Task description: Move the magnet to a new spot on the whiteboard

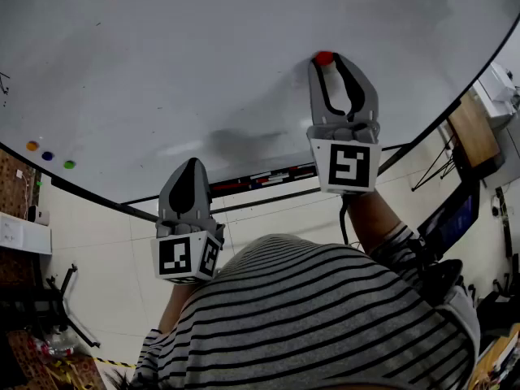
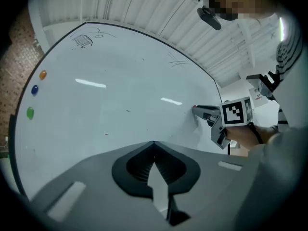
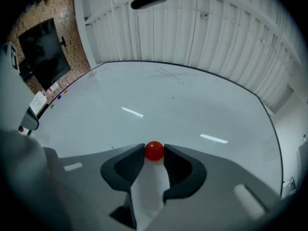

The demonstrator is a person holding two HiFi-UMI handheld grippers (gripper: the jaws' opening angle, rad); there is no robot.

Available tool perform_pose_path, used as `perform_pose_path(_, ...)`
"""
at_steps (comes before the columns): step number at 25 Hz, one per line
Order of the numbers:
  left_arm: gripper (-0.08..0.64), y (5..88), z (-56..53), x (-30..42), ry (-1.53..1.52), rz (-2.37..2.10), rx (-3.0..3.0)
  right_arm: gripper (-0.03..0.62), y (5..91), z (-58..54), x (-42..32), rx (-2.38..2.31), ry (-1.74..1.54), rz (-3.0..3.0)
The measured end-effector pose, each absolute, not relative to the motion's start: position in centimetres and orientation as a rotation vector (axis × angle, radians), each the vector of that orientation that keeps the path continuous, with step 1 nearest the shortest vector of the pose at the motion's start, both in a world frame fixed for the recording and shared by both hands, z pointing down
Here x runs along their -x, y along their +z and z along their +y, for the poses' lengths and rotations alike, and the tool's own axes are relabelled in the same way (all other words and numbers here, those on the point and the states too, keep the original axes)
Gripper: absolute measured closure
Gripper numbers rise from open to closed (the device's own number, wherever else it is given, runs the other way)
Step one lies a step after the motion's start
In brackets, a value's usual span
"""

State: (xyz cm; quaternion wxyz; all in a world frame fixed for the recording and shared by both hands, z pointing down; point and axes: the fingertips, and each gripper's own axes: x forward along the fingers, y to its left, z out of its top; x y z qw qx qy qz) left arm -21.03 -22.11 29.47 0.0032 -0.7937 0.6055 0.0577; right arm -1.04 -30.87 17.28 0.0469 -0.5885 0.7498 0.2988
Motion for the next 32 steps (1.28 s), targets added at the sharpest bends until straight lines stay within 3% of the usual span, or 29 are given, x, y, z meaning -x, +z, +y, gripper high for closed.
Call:
perform_pose_path(11,0.543,29.9,-20.2,19.3,0.191,1.890,2.483,0.469,17.0,-26.0,-1.0,1.711,0.772,2.297)
perform_pose_path(32,0.545,29.0,-7.6,5.6,0.206,1.892,2.428,0.468,22.7,-10.1,-10.5,1.510,0.453,2.520)
